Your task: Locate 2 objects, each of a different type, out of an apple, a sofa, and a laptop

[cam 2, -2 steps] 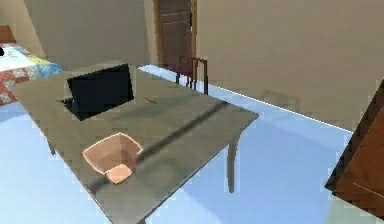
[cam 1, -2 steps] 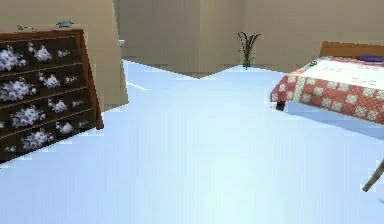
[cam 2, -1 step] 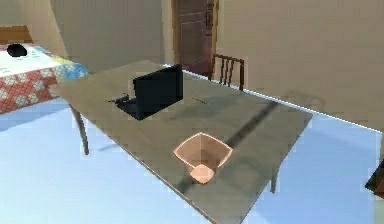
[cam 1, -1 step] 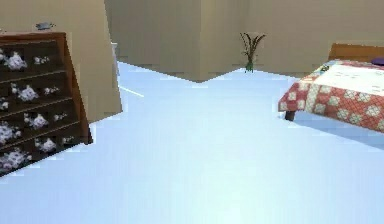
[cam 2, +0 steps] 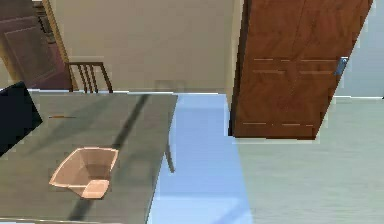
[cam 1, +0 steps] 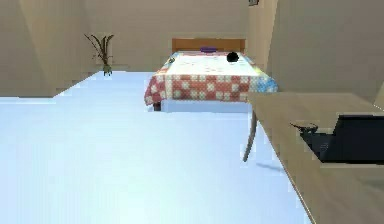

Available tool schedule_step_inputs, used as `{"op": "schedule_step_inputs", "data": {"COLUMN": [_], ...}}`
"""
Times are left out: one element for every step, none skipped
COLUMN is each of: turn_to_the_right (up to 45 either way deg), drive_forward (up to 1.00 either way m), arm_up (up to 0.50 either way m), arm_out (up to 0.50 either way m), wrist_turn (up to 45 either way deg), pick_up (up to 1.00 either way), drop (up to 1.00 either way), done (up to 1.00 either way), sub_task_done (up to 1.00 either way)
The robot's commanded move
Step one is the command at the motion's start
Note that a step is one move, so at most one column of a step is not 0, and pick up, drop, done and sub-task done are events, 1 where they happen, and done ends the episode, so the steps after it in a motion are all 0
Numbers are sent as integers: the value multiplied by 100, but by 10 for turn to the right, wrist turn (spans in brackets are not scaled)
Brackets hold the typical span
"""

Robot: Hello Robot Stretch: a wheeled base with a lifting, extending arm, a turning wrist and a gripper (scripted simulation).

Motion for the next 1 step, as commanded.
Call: {"op": "schedule_step_inputs", "data": {"turn_to_the_right": [0], "drive_forward": [40], "arm_up": [0], "arm_out": [0], "wrist_turn": [0], "pick_up": [0], "drop": [0], "done": [0], "sub_task_done": [0]}}
